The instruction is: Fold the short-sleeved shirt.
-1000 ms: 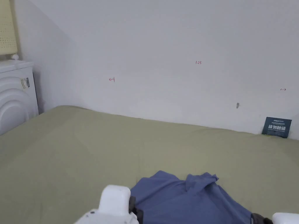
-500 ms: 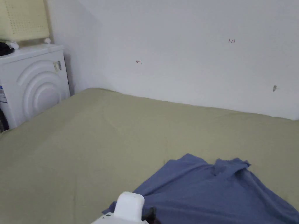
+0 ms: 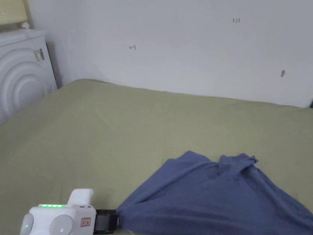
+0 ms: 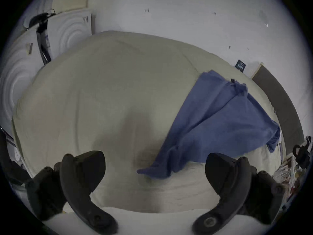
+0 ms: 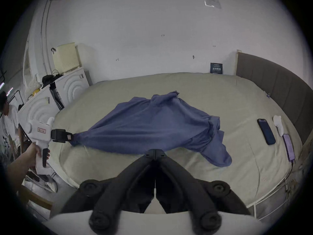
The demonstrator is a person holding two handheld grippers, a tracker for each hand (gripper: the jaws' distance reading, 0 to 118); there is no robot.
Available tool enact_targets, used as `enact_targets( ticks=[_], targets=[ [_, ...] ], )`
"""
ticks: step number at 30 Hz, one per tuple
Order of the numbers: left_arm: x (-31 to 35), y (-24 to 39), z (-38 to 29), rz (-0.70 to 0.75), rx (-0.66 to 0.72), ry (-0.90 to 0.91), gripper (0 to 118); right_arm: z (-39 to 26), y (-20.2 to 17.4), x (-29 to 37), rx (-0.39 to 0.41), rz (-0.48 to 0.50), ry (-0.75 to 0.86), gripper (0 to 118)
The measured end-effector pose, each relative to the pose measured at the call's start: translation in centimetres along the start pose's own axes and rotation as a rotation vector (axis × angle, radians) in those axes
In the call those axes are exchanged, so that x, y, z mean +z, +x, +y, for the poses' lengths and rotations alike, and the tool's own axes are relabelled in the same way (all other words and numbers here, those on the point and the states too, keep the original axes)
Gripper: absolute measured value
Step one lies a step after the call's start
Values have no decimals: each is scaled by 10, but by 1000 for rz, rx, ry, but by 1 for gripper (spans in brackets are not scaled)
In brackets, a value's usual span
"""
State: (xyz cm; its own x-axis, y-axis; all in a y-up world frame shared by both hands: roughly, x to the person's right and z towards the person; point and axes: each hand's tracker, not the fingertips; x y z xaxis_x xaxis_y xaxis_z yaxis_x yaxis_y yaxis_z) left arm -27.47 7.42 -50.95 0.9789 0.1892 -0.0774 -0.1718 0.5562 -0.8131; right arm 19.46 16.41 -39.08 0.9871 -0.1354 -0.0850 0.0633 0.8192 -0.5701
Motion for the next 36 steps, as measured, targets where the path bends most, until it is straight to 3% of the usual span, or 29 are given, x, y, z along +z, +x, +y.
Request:
enact_targets(
  ticks=[2,4,5,10,15,17,18,20,21,25,28,30,32,36],
  targets=[
    [-3,4,-4,-6,-63,-13,97,0,-1,-3,-7,6,-6,2],
    [-1,7,-6,5,-96,9,31,0,-3,-5,-7,3,-6,2],
    [-1,6,-5,-3,-92,6,9,1,-4,-6,-6,4,-5,2],
    [1,11,-4,-20,-64,11,7,6,-2,-8,-29,13,10,2],
    [11,20,4,-33,-110,32,7,40,18,-49,7,12,39,3],
    [9,17,5,-43,-98,40,7,73,36,-82,-46,6,82,8],
    [8,15,5,-48,-85,33,7,91,46,-103,-72,18,91,26],
    [7,13,5,-49,-75,25,7,128,63,-149,-106,62,62,87],
    [5,13,4,-52,-69,23,7,149,68,-177,-88,56,-16,108],
    [2,13,5,-53,-62,9,7,199,79,-272,-55,76,-195,109],
    [-3,13,3,-50,-66,-8,7,215,79,-329,-58,22,-267,109],
    [-8,12,1,-40,-73,-23,7,218,78,-357,-20,-30,-311,109],
    [-11,10,0,-44,-64,-38,7,215,80,-376,5,-6,-368,109],
    [-12,7,1,-56,-35,-32,7,203,82,-401,2,-33,-400,109]
  ],
)
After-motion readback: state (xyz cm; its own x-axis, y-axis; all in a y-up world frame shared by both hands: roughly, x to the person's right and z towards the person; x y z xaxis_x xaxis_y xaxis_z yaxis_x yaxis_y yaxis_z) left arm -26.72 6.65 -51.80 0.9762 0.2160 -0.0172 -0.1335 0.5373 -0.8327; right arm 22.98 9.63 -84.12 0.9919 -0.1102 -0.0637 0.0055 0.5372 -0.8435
